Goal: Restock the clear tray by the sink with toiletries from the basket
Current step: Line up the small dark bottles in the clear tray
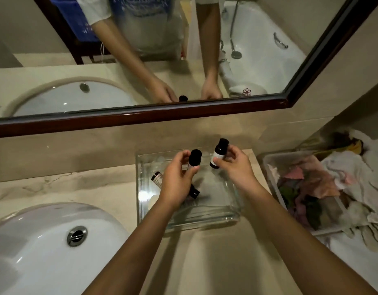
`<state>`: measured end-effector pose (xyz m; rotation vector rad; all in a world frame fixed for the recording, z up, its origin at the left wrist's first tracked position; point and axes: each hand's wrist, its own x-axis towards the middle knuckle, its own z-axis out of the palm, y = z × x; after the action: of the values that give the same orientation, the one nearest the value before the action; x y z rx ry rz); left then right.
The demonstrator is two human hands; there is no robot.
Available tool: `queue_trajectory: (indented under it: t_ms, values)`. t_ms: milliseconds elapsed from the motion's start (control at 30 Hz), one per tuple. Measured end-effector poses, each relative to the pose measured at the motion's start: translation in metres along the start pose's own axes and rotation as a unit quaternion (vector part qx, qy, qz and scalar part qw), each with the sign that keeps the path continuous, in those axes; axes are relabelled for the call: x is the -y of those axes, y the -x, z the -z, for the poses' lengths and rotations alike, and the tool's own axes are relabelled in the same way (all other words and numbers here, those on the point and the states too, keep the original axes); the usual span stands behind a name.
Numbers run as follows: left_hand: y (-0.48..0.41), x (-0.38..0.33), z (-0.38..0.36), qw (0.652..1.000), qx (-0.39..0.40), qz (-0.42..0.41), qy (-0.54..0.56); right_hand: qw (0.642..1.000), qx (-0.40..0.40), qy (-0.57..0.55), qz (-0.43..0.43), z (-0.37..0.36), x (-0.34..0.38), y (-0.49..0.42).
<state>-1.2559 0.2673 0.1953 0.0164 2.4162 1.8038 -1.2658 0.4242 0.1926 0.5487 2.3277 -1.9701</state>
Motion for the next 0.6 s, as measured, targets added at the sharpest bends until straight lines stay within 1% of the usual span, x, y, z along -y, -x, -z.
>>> queue_trajectory:
  t_ms: [100,200,267,367,600]
  values:
    - [-0.015,0.007,-0.010,0.995,-0.018,-0.041,-0.089,0.998,0.003,0.052,0.045,-0.001,-0.010,-0.017]
    - [-0.027,0.013,-0.018,0.989,-0.038,-0.052,-0.136,0.992,0.000,0.098,0.084,-0.002,-0.020,-0.027]
    - [-0.031,0.016,-0.023,0.987,-0.041,-0.055,-0.147,0.987,-0.017,0.122,0.100,0.000,-0.027,-0.030]
    - [-0.035,0.018,-0.030,0.986,-0.039,-0.054,-0.154,0.987,-0.040,0.116,0.103,0.006,-0.033,-0.035]
    - [-0.043,0.013,-0.043,0.986,-0.031,-0.052,-0.157,0.981,-0.010,0.147,0.124,0.013,-0.035,-0.042]
